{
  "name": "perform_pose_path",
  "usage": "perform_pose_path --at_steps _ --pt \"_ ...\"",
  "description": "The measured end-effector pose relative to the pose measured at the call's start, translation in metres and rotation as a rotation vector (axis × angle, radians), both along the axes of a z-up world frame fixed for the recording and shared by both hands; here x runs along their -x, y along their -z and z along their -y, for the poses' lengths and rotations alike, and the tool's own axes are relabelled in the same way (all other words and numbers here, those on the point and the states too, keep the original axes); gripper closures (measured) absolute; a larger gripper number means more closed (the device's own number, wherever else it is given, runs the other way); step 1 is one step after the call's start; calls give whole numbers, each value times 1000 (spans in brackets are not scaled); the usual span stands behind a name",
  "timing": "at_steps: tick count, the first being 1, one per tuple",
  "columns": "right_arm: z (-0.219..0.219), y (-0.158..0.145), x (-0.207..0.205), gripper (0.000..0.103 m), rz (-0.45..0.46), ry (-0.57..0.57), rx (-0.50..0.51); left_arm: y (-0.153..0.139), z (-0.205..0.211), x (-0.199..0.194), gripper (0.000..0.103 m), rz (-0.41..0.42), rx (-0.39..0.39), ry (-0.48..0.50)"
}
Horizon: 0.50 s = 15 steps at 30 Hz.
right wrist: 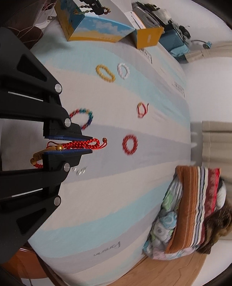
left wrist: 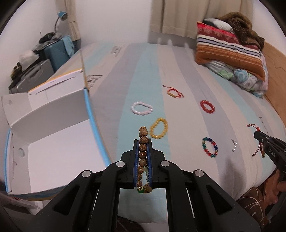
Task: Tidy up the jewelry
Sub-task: 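Carry both bracelets to the white box with both tools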
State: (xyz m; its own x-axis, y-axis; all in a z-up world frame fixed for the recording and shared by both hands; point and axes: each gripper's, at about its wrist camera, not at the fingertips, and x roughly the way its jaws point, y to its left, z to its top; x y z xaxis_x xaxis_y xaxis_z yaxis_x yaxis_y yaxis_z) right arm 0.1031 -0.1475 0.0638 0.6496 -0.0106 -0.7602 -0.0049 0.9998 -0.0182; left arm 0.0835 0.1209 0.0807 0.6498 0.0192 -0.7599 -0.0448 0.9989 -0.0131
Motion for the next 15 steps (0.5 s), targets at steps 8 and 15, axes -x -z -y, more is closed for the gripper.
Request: perform_pose_path --at_steps 8,15 --pt "-75 -17 -21 96 32 -100 8 -20 -57 6 96 28 -3 -77" --pt "-150 -36 -33 96 63 -205 6 -35 -123 15 96 49 3 -168"
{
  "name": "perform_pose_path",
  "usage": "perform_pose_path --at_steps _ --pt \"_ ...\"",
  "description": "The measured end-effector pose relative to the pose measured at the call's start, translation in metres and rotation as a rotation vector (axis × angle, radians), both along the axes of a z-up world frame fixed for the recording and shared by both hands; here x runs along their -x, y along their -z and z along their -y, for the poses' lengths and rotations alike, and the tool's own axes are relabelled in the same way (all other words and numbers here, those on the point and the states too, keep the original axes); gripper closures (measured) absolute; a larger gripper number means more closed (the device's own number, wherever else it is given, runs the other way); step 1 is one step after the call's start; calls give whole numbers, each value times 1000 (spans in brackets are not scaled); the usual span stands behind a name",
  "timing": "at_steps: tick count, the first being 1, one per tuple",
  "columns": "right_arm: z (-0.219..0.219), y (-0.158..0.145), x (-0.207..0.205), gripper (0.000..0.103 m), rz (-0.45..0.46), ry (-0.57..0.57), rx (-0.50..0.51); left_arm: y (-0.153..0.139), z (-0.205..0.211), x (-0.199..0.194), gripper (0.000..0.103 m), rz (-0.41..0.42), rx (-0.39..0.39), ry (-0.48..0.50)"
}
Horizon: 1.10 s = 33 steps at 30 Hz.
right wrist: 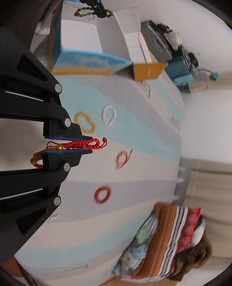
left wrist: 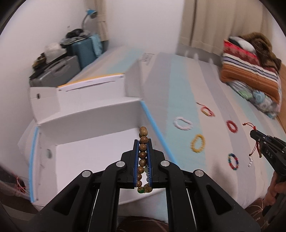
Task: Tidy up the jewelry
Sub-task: 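Carry both bracelets to the white box with both tools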
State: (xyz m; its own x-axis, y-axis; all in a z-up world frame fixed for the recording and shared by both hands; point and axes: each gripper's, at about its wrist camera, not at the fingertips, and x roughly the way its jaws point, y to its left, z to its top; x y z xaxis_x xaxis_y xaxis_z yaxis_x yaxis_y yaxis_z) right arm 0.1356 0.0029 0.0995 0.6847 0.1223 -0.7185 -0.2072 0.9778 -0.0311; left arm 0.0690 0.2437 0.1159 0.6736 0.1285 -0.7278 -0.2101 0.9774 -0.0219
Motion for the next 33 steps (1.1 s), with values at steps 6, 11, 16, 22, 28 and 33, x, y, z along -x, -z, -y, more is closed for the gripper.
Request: perform_pose_path --at_steps 6,11,16,22,28,33 --pt "-78 -6 -3 96 26 -110 6 2 -60 13 96 -8 2 -81" --pt "-130 -2 1 96 27 -193 10 7 -103 26 96 -17 20 -144" --pt "-179 2 8 96 24 -277 -12 14 -134 36 96 -30 40 -186" --pt "-225 15 18 96 -9 -355 -18 31 -162 44 96 -74 47 -222" --pt "-253 41 21 96 -96 -388 -19 52 -176 46 96 -118 74 -233" --pt "-263 61 22 96 -159 -386 -8 69 -183 45 96 -156 94 -238"
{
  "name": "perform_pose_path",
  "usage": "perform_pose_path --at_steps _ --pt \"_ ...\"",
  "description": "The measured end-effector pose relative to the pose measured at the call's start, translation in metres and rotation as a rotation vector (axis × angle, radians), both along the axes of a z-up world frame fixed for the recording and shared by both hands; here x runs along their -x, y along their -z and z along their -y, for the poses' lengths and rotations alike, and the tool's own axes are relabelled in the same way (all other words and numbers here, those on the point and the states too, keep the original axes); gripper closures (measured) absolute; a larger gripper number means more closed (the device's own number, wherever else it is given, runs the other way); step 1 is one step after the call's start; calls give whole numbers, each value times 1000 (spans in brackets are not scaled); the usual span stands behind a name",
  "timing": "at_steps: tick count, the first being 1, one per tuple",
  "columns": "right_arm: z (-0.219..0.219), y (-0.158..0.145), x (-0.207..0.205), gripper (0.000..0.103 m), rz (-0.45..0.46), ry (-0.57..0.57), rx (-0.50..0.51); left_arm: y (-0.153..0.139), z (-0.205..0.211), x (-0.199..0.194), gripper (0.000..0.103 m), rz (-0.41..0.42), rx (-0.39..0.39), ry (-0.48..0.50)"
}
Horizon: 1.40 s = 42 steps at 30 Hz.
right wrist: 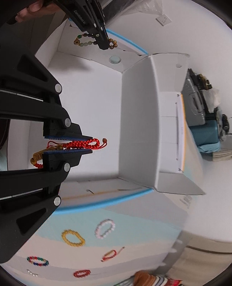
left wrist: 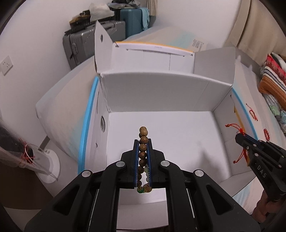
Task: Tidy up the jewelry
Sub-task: 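Carry both bracelets to the white box with both tools, then open both tools to drop the bracelets into the box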
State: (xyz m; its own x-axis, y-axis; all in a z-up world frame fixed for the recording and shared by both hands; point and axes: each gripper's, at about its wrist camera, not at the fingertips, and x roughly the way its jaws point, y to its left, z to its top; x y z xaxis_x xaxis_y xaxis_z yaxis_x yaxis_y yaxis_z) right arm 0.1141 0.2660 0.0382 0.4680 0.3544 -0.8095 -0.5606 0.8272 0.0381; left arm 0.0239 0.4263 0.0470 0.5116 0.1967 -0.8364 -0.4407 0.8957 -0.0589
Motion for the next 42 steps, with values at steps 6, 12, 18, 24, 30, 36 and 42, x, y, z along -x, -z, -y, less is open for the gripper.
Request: perform_pose_path --at_steps 6,12,18,24,30,36,42 --pt "-4 14 0 95 -31 4 20 8 -3 0 96 -8 10 -2" --pt "-5 18 2 92 -48 0 21 10 -2 -2 95 -16 15 -4" --pt "-2 17 3 61 -48 11 14 7 -1 0 82 -14 8 -21" --pt "4 -1 13 26 26 26 20 -8 7 4 32 32 -51 -41" --pt "17 -17 17 14 76 45 4 -23 17 8 14 72 -68 -42" --pt "41 -32 19 8 124 83 -16 -36 33 6 6 114 -66 -26" --pt "74 -40 19 8 159 140 -19 -45 57 0 6 138 -75 1"
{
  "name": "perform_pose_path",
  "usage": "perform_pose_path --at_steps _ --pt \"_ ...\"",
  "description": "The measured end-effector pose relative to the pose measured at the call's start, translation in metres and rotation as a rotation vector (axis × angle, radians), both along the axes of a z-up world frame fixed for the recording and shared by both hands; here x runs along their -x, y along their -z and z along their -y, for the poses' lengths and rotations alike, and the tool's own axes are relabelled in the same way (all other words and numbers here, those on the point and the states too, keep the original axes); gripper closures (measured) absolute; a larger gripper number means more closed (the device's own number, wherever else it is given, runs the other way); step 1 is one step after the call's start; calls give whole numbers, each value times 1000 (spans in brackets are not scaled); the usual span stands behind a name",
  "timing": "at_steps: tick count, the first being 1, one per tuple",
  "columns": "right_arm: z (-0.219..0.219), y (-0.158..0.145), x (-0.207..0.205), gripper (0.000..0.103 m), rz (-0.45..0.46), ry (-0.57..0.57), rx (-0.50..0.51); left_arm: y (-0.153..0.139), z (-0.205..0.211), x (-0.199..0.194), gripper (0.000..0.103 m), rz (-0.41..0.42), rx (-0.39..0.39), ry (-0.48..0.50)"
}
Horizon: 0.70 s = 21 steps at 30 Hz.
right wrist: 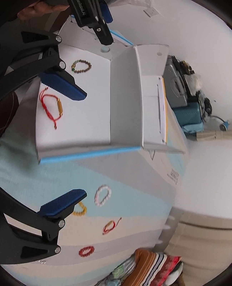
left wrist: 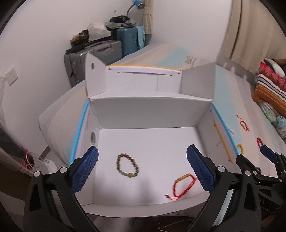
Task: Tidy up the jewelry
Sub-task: 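Open both tools to drop the bracelets into the box, then move both tools back over the bed toward the remaining bracelets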
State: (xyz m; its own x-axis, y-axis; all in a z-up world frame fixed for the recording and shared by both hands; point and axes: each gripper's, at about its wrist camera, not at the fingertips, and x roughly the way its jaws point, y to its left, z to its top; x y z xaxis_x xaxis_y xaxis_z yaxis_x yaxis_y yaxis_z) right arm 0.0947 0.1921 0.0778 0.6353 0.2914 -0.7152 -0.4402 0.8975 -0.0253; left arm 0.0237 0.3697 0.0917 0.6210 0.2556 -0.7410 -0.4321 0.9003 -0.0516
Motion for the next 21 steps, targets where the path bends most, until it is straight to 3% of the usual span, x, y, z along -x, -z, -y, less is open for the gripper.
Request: perform_pose_path --at_steps 15,21 --pt "107 0 -12 8 17 160 -17 -6 94 -26 6 7 -35 172" --pt "164 2 -14 8 24 238 -12 -4 149 -43 6 55 14 289"
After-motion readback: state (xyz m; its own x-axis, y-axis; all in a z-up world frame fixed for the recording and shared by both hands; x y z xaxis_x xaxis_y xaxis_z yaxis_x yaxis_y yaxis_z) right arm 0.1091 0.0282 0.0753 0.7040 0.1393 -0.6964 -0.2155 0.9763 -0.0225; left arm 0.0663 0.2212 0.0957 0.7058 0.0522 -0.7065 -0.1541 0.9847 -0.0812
